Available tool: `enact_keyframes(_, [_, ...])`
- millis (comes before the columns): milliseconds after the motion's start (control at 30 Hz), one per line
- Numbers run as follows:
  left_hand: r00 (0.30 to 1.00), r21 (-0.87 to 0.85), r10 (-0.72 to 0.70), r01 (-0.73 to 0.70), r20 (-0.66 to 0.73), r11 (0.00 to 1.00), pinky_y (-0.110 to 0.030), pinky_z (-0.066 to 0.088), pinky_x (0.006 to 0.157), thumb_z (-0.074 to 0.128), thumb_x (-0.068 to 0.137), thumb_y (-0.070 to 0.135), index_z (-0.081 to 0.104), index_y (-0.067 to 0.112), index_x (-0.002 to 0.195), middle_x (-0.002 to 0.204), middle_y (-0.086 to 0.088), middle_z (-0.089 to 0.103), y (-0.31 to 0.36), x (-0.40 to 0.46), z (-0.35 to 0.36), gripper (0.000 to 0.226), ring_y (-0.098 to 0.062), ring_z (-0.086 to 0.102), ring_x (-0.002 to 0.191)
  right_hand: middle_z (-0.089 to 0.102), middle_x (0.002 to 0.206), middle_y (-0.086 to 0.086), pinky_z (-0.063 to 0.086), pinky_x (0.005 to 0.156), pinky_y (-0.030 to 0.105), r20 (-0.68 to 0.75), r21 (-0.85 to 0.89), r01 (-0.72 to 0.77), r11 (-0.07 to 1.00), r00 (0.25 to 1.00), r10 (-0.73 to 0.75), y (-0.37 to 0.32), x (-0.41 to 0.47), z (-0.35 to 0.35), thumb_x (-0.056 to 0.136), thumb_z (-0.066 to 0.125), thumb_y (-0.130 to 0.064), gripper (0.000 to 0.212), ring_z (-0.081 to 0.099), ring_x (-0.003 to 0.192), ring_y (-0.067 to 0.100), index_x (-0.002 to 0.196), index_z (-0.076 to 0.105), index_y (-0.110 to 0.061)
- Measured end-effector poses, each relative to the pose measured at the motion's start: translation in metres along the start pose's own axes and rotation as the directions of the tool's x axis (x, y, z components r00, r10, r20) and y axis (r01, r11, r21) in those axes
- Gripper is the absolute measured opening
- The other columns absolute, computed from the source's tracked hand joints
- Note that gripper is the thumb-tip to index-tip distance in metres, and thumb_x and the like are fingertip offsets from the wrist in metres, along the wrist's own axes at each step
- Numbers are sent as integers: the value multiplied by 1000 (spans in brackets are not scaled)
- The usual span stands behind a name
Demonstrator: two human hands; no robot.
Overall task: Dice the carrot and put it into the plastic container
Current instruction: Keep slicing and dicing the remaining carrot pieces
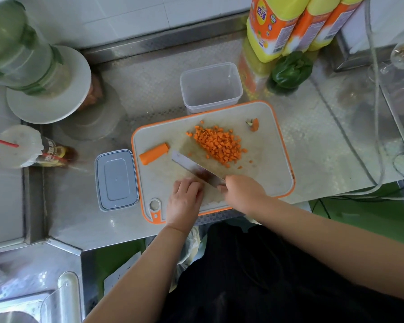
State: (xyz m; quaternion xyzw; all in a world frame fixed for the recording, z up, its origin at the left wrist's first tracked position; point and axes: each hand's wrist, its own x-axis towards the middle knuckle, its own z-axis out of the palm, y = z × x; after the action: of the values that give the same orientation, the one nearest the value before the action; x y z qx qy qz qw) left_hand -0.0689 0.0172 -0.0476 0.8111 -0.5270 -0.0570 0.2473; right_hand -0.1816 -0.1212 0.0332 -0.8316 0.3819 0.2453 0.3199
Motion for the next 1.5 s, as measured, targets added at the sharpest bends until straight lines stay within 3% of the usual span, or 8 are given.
enact_keyframes(267, [999, 84, 1, -5, 53, 996, -37, 49, 74, 53, 90, 26, 66, 10, 89, 97, -5, 60, 2, -11, -6, 22, -24, 49, 91, 42, 68, -1, 34, 58, 33, -43, -104, 91, 990, 995, -95, 1, -22, 4, 99, 42, -20, 18, 47, 67, 25, 101, 55, -9])
enact_keyframes(500, [999, 7, -34, 34, 26, 999, -24, 39, 70, 54, 87, 25, 67, 9, 83, 90, -3, 60, 2, -5, -7, 21, -20, 50, 86, 39, 65, -2, 31, 51, 31, -28, -197, 75, 978, 996, -82, -5, -27, 4, 94, 45, -8, 8, 43, 61, 21, 94, 51, -13])
enact_keyframes(767, [999, 7, -49, 49, 1, 999, -24, 39, 68, 56, 87, 26, 67, 9, 80, 90, -3, 62, -1, -6, -4, 21, -19, 50, 88, 42, 67, 1, 40, 59, 33, -18, -206, 7, 978, 1000, -11, -16, -24, 8, 86, 49, 6, 19, 49, 67, 24, 98, 54, -8])
enact_keyframes(900, [999, 24, -43, 43, -7, 999, -24, 40, 65, 61, 86, 23, 68, 10, 80, 90, -1, 63, -2, -8, -2, 15, -19, 51, 87, 46, 69, 2, 40, 57, 32, -17, -157, -5, 988, 1000, 2, -15, -15, 17, 90, 49, 0, 15, 53, 68, 25, 101, 56, -7])
enact_keyframes(1000, [1000, 23, -1, 1, -20, 1000, -28, 46, 66, 65, 86, 18, 69, 10, 84, 92, -2, 62, -4, -9, -3, 9, -21, 53, 88, 53, 79, 4, 44, 63, 33, -20, 0, -33, 999, 999, 33, -11, -5, 12, 97, 46, -20, 17, 57, 77, 29, 99, 58, -8])
enact_keyframes(1100, [1000, 42, -3, 4, -2, 999, -30, 48, 66, 64, 87, 20, 70, 12, 87, 95, -3, 62, -2, -11, -6, 10, -24, 54, 89, 50, 73, 1, 40, 62, 32, -25, 71, -21, 997, 999, 22, -7, -3, 7, 100, 42, -33, 26, 52, 72, 26, 95, 56, -11])
enact_keyframes(1233, [999, 81, -33, 31, 27, 996, -34, 47, 74, 60, 88, 23, 68, 12, 87, 96, -4, 60, 3, -13, -11, 14, -25, 53, 91, 43, 65, -3, 36, 56, 31, -69, -3, 38, 999, 997, -38, -7, -16, 9, 100, 41, -25, 17, 50, 66, 25, 91, 49, -14])
enact_keyframes(1500, [988, 68, -134, 129, 78, 989, -37, 49, 68, 72, 83, 14, 64, 9, 84, 93, -4, 59, 7, -8, -11, 9, -27, 54, 88, 47, 71, 1, 32, 53, 32, -94, -151, 83, 985, 991, -98, -10, -31, 14, 96, 44, -12, 9, 49, 67, 26, 99, 53, -11])
